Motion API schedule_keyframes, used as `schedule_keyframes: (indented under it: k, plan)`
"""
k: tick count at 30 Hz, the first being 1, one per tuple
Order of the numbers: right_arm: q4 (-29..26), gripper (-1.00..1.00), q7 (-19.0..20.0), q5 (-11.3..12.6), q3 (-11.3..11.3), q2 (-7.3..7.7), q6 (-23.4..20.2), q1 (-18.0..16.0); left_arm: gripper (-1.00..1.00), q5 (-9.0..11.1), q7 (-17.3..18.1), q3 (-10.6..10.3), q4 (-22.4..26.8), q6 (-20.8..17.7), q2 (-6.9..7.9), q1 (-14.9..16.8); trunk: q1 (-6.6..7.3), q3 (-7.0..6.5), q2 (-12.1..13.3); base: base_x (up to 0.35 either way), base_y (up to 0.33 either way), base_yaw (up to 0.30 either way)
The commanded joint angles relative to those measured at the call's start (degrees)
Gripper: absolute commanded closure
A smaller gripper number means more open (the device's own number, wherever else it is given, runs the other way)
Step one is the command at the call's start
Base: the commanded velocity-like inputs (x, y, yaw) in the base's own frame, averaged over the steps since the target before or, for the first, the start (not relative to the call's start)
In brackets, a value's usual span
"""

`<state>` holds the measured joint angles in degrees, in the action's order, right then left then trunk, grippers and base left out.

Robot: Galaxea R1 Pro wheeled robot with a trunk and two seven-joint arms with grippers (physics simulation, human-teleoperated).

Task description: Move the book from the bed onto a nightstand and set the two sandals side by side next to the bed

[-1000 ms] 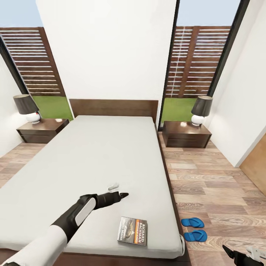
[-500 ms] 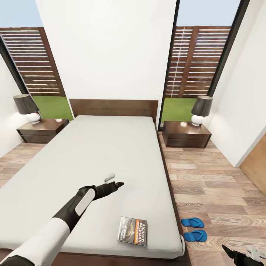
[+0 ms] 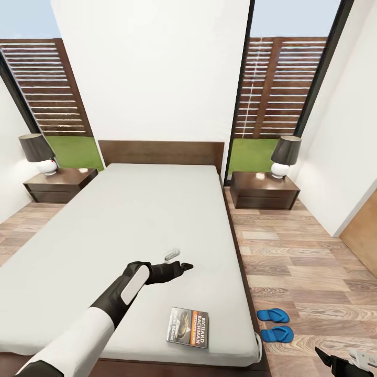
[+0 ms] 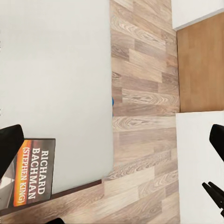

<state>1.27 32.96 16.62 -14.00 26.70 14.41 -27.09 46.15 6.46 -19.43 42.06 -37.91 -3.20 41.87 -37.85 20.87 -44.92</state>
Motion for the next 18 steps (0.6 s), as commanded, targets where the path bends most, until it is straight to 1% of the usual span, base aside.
schedule_keyframes:
  k: [1, 3, 18]
  plan:
    - [0.14, -1.0, 0.35, 0.35, -0.07, 0.02, 0.09, -0.07, -1.0, -0.07, 0.09, 0.01, 0.01, -0.19, 0.01, 0.04, -0.01, 0.07, -0.06, 0.0, 0.0, 0.0]
    - [0.14, -1.0, 0.35, 0.35, -0.07, 0.02, 0.09, -0.07, -1.0, -0.09, -0.04, 0.01, 0.03, -0.22, 0.03, 0.05, -0.01, 0.07, -0.06, 0.0, 0.0, 0.0]
    - [0.13, -1.0, 0.52, 0.35, -0.08, 0.02, 0.09, -0.07, -1.0, 0.08, -0.04, -0.15, 0.12, -0.23, -0.05, 0.04, -3.3, 2.76, -6.07, 0.0, 0.0, 0.0]
